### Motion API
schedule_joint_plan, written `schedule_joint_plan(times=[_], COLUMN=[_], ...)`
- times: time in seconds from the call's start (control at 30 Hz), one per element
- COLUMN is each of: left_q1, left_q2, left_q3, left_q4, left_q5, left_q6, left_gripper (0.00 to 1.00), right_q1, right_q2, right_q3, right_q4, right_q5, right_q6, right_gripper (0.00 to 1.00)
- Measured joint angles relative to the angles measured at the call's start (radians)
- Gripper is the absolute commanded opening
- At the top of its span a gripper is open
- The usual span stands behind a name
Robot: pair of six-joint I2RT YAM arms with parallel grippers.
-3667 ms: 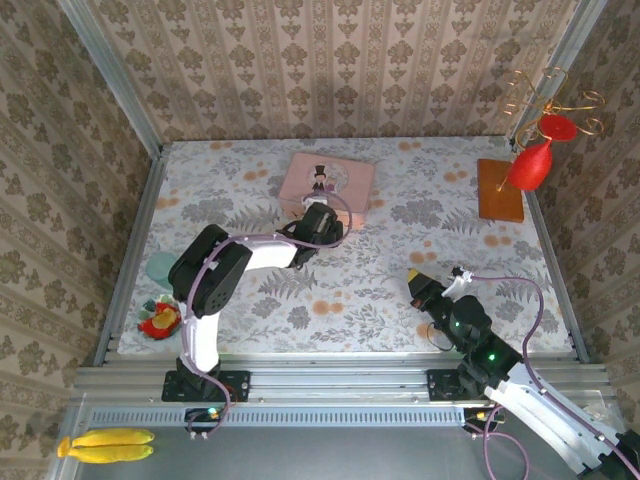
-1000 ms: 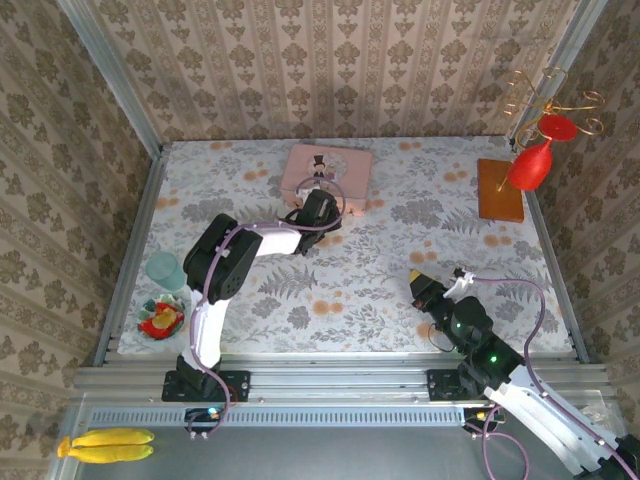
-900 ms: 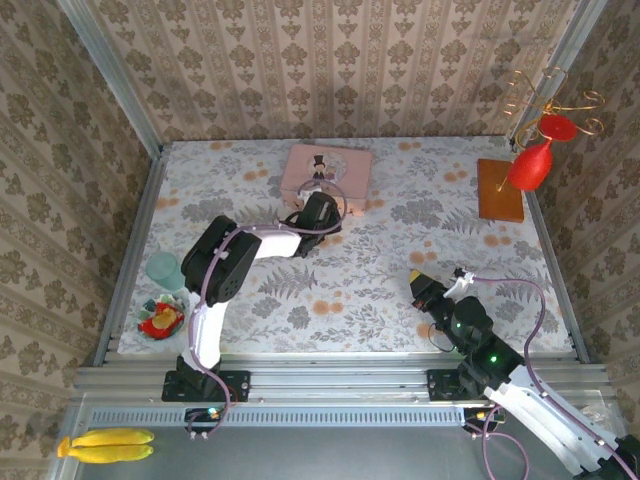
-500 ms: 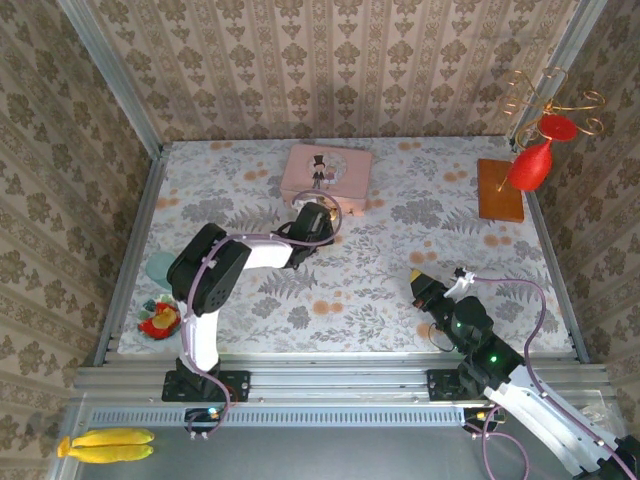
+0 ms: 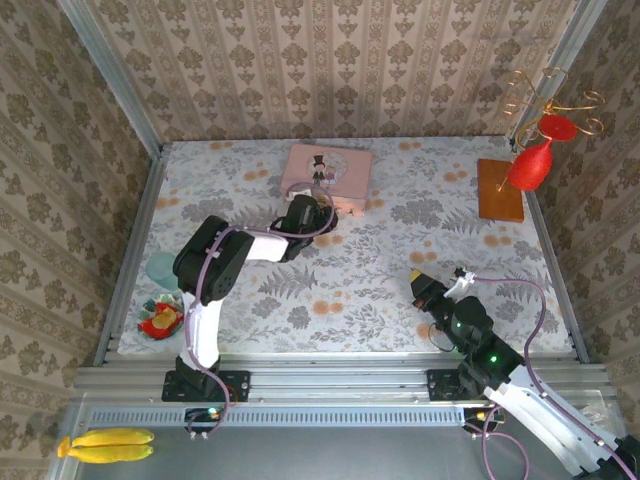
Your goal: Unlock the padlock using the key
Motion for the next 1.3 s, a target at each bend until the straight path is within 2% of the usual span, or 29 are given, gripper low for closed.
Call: schedule_joint_plan(times=[0.33,0.4,0.57,0.9,1.3], left_q1=[0.000,0.000,-0.004,-0.041,-0.111], left_q2=[0.052,0.046,0.002,-0.112,-0.200], left_q3=[0.065,0.055,0.016,-0.040,-0.154], left_q4=[-0.003,0.005,-0.002,-0.150,-0.161], left_q5=[0.013,0.015,0.012,0.037,0.254], left_q6=[-0.003,-0.005,-0.008,-0.006,-0.079], left_gripper=[0.26,0.14,0.02,0.00,0.01], right_q1=[0.000,0.000,0.000,-0.002,-0.009], right_q2=[0.000,0.000,0.000,0.021,0.398], right_q3=[0.000,0.000,0.000,0.000,0.036], right_q4=[0.000,0.000,0.000,0.002,0.134], right_q5=[0.000,0.000,0.000,-0.001,-0.084], right_q6=[0.000,0.000,0.000,0.000,0.016], right_gripper=[0.00,0.00,0.00,0.00,0.00])
